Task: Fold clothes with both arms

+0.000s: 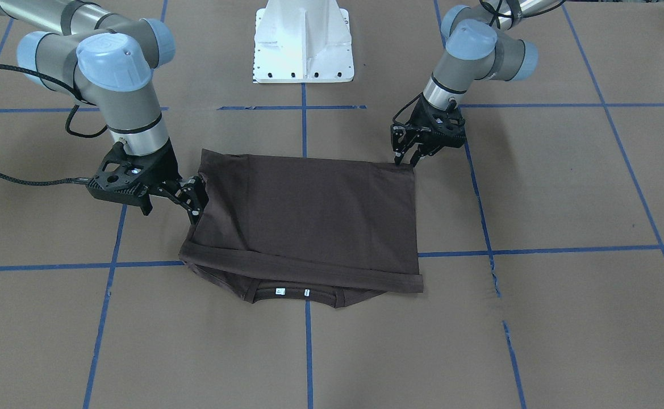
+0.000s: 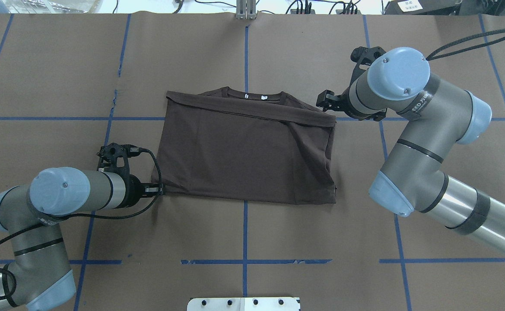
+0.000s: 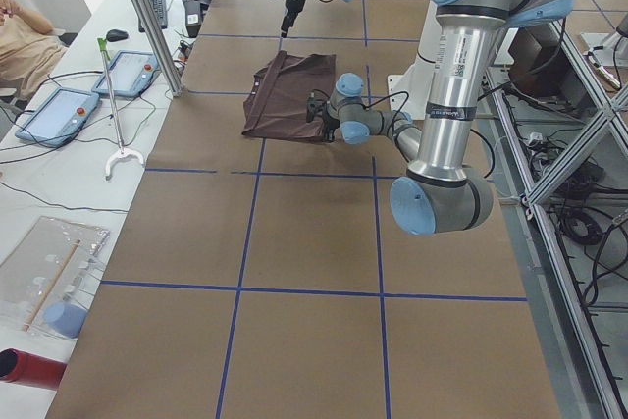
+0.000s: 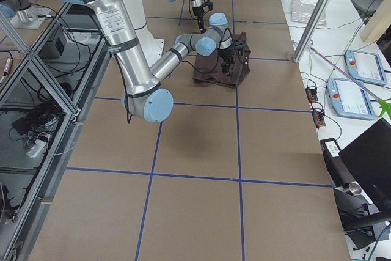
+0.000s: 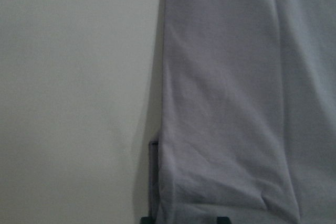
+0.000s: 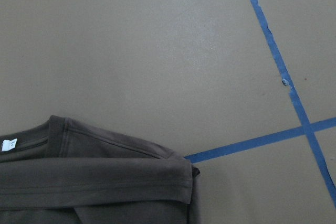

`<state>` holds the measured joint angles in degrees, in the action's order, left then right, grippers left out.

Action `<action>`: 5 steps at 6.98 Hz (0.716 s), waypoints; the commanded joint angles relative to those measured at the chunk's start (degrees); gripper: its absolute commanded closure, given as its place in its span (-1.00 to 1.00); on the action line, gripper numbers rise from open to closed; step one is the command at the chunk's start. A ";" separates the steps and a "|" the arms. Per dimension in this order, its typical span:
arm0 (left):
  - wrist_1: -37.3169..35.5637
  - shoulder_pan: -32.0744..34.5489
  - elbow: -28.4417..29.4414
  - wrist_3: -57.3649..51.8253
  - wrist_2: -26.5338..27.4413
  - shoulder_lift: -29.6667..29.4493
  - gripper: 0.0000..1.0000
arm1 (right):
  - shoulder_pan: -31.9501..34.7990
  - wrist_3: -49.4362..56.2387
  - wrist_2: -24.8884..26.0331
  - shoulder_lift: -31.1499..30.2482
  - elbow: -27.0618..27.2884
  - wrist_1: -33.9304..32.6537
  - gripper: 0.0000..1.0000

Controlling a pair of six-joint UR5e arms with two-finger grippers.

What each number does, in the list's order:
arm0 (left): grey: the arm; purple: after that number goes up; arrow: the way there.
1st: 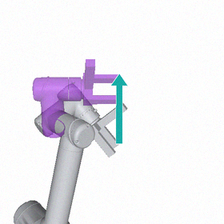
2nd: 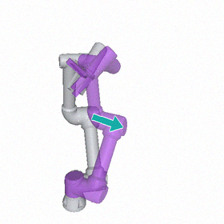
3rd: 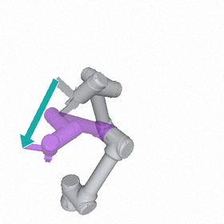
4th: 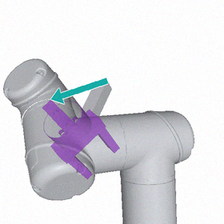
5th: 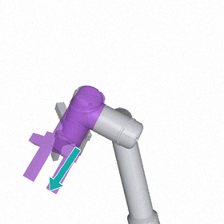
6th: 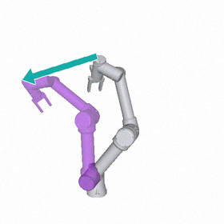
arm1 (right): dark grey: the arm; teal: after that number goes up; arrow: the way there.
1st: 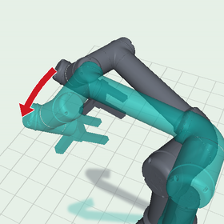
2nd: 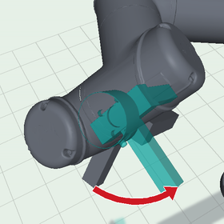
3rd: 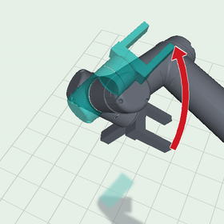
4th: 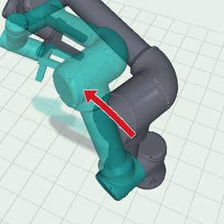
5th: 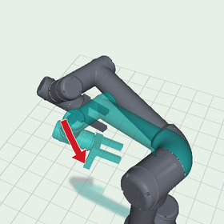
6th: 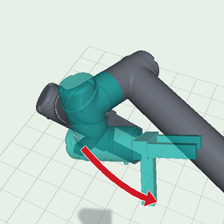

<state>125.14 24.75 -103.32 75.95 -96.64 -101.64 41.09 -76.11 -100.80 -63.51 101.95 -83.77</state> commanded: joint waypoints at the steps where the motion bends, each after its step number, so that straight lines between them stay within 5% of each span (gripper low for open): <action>1: -0.33 -0.05 0.13 0.07 0.32 -0.05 0.34 | 0.04 0.00 -0.09 0.05 0.00 0.01 -1.00; 2: -0.34 -0.05 0.22 -0.02 0.23 -0.13 0.39 | 0.04 0.00 -0.01 0.05 0.09 0.01 -1.00; 3: -0.42 -0.05 0.22 -0.02 0.23 -0.13 0.81 | 0.04 0.00 -0.09 -0.04 0.00 0.01 -1.00; 4: -0.42 -0.05 0.22 -0.10 0.23 -0.13 1.00 | 0.04 0.09 -0.09 -0.04 0.00 0.01 -1.00; 5: -0.42 0.21 0.13 -0.54 0.31 -0.05 1.00 | -0.05 0.09 -0.09 -0.04 0.00 0.01 -1.00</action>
<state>124.73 24.76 -103.12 75.76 -96.40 -101.76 41.12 -76.05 -100.89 -63.53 101.97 -83.76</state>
